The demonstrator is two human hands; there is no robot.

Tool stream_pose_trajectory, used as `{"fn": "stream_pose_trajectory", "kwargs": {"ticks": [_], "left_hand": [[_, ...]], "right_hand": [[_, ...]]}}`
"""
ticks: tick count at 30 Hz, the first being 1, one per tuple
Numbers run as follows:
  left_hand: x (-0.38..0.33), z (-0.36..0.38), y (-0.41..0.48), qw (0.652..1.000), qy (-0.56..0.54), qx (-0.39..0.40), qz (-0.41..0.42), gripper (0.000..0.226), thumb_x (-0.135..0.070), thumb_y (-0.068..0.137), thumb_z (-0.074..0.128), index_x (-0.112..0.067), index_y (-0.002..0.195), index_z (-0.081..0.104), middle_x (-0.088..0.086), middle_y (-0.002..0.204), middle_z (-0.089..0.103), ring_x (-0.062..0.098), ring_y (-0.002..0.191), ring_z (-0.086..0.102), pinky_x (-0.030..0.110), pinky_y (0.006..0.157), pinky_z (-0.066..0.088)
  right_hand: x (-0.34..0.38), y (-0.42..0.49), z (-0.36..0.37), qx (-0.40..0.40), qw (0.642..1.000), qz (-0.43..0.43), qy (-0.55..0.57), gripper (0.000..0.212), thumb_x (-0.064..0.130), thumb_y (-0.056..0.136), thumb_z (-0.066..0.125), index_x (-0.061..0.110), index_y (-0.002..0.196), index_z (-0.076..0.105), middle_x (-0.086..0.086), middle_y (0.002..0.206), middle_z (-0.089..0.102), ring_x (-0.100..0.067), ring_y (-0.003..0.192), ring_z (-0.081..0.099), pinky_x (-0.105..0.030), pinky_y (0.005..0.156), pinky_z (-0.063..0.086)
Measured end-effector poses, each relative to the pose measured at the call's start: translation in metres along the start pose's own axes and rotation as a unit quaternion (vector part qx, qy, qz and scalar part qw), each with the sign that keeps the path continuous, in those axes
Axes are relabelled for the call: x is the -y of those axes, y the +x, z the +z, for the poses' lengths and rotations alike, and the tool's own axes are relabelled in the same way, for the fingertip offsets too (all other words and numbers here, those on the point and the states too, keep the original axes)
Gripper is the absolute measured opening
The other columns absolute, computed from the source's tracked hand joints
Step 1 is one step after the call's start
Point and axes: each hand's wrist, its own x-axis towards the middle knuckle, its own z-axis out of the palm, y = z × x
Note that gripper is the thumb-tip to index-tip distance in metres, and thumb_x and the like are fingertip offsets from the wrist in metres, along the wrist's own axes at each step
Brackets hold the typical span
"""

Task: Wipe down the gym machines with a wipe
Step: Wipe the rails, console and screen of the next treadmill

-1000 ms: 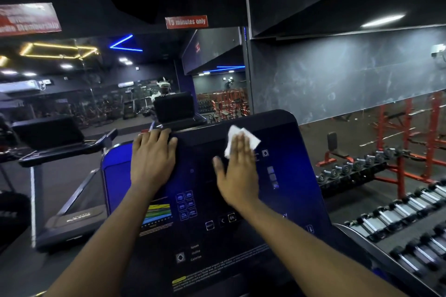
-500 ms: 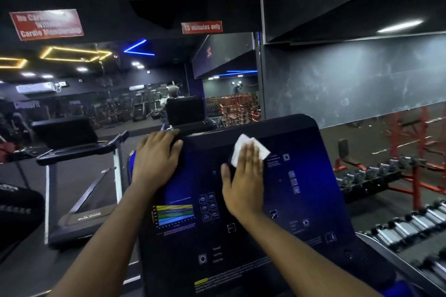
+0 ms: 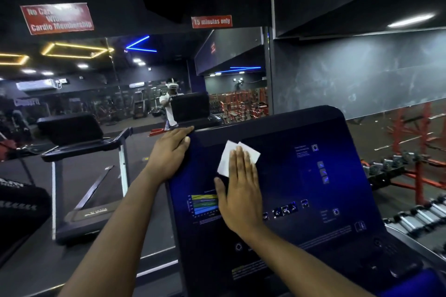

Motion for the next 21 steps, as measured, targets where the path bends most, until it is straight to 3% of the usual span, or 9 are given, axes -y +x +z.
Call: {"fn": "stream_pose_trajectory", "kwargs": {"ticks": [2, 6, 8, 10, 13, 15, 17, 21], "left_hand": [[0.006, -0.002, -0.003, 0.998, -0.058, -0.017, -0.007, 0.038, -0.017, 0.102, 0.047, -0.016, 0.137, 0.063, -0.003, 0.136, 0.062, 0.012, 0.128, 0.051, 0.005, 0.102, 0.028], [0.015, -0.004, -0.007, 0.988, -0.144, -0.046, 0.002, 0.040, 0.003, 0.100, 0.047, -0.015, 0.130, 0.067, -0.006, 0.132, 0.063, -0.005, 0.120, 0.053, -0.001, 0.098, 0.030], [0.015, -0.003, -0.007, 0.984, -0.171, -0.043, 0.003, 0.040, 0.005, 0.100, 0.046, -0.013, 0.129, 0.067, -0.008, 0.129, 0.063, -0.019, 0.112, 0.052, -0.002, 0.097, 0.031], [0.016, -0.003, -0.006, 0.979, -0.200, -0.044, 0.002, 0.040, 0.006, 0.100, 0.046, -0.014, 0.126, 0.068, -0.007, 0.128, 0.064, -0.022, 0.111, 0.051, 0.000, 0.098, 0.032], [0.018, -0.002, -0.007, 0.972, -0.231, -0.046, -0.005, 0.040, 0.005, 0.100, 0.046, -0.015, 0.125, 0.069, -0.008, 0.125, 0.065, -0.008, 0.115, 0.056, 0.001, 0.097, 0.034], [0.021, -0.001, -0.008, 0.968, -0.246, -0.049, -0.016, 0.040, 0.004, 0.101, 0.046, -0.017, 0.126, 0.069, -0.009, 0.126, 0.065, -0.009, 0.113, 0.057, 0.000, 0.094, 0.035], [0.025, 0.000, -0.011, 0.962, -0.267, -0.057, -0.027, 0.042, 0.004, 0.101, 0.045, -0.020, 0.127, 0.068, -0.010, 0.126, 0.065, -0.016, 0.111, 0.056, -0.001, 0.091, 0.037], [0.031, 0.002, -0.015, 0.950, -0.305, -0.057, -0.041, 0.049, 0.010, 0.098, 0.042, -0.021, 0.127, 0.067, -0.013, 0.126, 0.063, -0.017, 0.112, 0.055, 0.001, 0.091, 0.039]], "right_hand": [[-0.012, -0.013, 0.000, -0.008, 0.999, -0.013, -0.034, 0.070, 0.050, 0.108, 0.025, 0.015, 0.162, -0.003, -0.001, 0.170, -0.006, -0.014, 0.156, -0.007, -0.039, 0.127, 0.003], [-0.019, 0.026, 0.000, -0.066, 0.981, 0.180, -0.014, 0.075, 0.055, 0.105, 0.018, 0.007, 0.161, 0.002, -0.009, 0.169, -0.001, -0.022, 0.157, -0.002, -0.047, 0.126, 0.014], [-0.004, 0.049, 0.002, -0.075, 0.971, 0.228, 0.023, 0.079, 0.056, 0.103, 0.016, 0.004, 0.160, 0.001, -0.012, 0.168, -0.003, -0.024, 0.156, -0.004, -0.048, 0.125, 0.013], [0.020, 0.046, 0.008, -0.071, 0.985, 0.155, 0.031, 0.078, 0.054, 0.104, 0.023, 0.004, 0.161, 0.004, -0.011, 0.169, -0.001, -0.023, 0.157, -0.004, -0.046, 0.127, 0.008], [0.044, -0.006, 0.017, 0.017, 0.999, -0.040, 0.004, 0.072, 0.047, 0.106, 0.034, 0.014, 0.162, 0.002, -0.001, 0.170, -0.005, -0.015, 0.156, -0.008, -0.036, 0.127, 0.000], [0.029, -0.023, 0.013, 0.041, 0.994, -0.102, -0.015, 0.071, 0.042, 0.106, 0.038, 0.019, 0.162, 0.001, 0.005, 0.170, -0.007, -0.011, 0.156, -0.007, -0.039, 0.127, 0.005], [0.014, -0.016, 0.009, 0.025, 0.996, -0.083, -0.020, 0.068, 0.040, 0.107, 0.037, 0.020, 0.162, 0.001, 0.005, 0.170, -0.005, -0.011, 0.156, -0.005, -0.041, 0.127, 0.010], [0.042, 0.030, 0.015, -0.035, 0.995, 0.088, 0.014, 0.071, 0.052, 0.107, 0.019, 0.010, 0.162, 0.002, -0.006, 0.170, -0.003, -0.018, 0.156, -0.007, -0.045, 0.127, 0.010]]}}
